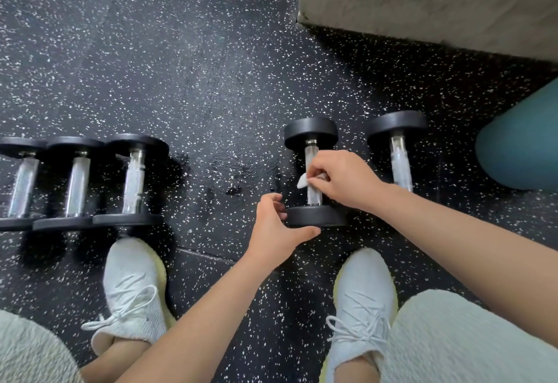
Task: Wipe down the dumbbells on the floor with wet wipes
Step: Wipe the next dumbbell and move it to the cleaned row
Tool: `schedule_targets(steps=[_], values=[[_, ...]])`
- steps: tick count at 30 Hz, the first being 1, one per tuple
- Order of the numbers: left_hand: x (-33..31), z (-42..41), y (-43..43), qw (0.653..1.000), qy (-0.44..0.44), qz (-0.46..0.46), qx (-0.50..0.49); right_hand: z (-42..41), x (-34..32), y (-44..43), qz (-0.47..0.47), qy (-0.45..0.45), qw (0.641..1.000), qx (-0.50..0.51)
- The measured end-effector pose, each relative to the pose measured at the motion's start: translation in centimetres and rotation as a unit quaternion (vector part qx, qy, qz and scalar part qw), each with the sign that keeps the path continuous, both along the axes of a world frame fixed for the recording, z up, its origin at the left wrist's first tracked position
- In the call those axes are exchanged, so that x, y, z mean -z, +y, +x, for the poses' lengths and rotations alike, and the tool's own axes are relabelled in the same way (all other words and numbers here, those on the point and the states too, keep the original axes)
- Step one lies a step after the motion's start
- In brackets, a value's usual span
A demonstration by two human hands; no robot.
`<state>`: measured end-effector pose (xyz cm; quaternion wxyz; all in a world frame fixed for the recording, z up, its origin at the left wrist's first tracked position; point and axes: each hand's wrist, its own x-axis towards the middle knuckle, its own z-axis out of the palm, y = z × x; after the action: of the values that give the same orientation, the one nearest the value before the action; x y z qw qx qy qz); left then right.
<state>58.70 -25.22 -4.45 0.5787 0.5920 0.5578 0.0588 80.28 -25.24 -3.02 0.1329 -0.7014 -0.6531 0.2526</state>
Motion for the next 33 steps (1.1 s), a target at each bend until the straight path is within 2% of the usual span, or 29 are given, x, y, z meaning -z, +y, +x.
schedule_targets(steps=[5, 11, 14, 20, 27, 30, 33], values=[[-0.3, 0.5, 0.0, 1.000, 0.013, 0.021, 0.016, 0.1, 0.1, 0.3, 0.013, 0.004, 0.999, 0.050], [-0.3, 0.7, 0.2, 0.998, 0.021, 0.039, 0.032, 0.7, -0.3, -1.9, -0.081, 0.032, 0.996, -0.003], [-0.7, 1.2, 0.0, 0.998, 0.022, 0.049, 0.039, 0.9, -0.4, -1.4, -0.056, 0.007, 0.998, 0.001], [-1.1, 1.6, 0.2, 0.992, 0.043, 0.069, 0.099, 1.1, -0.4, 0.1, -0.006, -0.025, 0.995, 0.091], [-1.2, 2.1, 0.8, 0.984, 0.066, 0.101, 0.133, 1.5, -0.8, -2.3, -0.108, 0.008, 0.994, 0.031], [-1.5, 2.3, 0.6, 0.983, 0.072, 0.112, 0.128, 1.8, -0.7, -1.8, -0.062, -0.014, 0.997, 0.034], [-1.6, 2.5, 0.2, 0.983, 0.079, 0.116, 0.120, 2.6, -0.6, -0.6, -0.008, -0.027, 0.996, 0.084]])
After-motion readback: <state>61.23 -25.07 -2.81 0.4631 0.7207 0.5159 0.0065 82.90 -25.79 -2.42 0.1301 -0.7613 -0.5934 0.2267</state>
